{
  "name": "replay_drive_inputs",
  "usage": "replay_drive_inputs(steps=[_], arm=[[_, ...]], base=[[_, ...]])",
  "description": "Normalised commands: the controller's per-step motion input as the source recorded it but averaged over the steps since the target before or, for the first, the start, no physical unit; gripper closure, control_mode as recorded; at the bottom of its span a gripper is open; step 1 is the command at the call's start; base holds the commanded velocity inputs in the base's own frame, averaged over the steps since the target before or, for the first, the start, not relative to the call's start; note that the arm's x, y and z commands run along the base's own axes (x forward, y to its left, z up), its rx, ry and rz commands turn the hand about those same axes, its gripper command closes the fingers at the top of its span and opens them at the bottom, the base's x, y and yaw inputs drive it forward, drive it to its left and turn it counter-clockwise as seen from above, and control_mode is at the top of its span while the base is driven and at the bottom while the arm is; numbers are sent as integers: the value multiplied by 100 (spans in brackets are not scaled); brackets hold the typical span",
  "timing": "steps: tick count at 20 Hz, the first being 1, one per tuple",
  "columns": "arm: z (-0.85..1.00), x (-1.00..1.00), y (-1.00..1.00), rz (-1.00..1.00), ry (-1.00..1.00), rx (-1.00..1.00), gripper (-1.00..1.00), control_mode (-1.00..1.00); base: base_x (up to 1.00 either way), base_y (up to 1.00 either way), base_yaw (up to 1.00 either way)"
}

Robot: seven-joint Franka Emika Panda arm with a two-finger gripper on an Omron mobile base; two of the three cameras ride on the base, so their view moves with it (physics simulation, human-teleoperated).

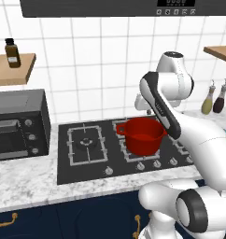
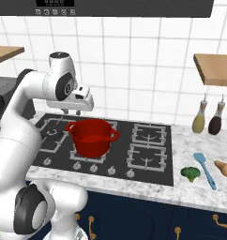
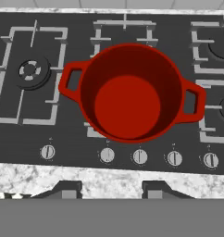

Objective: Put the squash and broccoli in the pot. Retrieve the spatula and lightly stir the vegetables in the pot.

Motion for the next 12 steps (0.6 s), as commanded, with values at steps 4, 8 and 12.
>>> replay_drive_inputs(steps=[4, 8, 12], arm=[[0, 0, 0, 0, 0, 0, -100, 100], [0, 0, 0, 0, 0, 0, -100, 100], [0, 0, 0, 0, 0, 0, -100, 100]], base=[[0, -6, 0], [0, -49, 0], [0, -54, 0]])
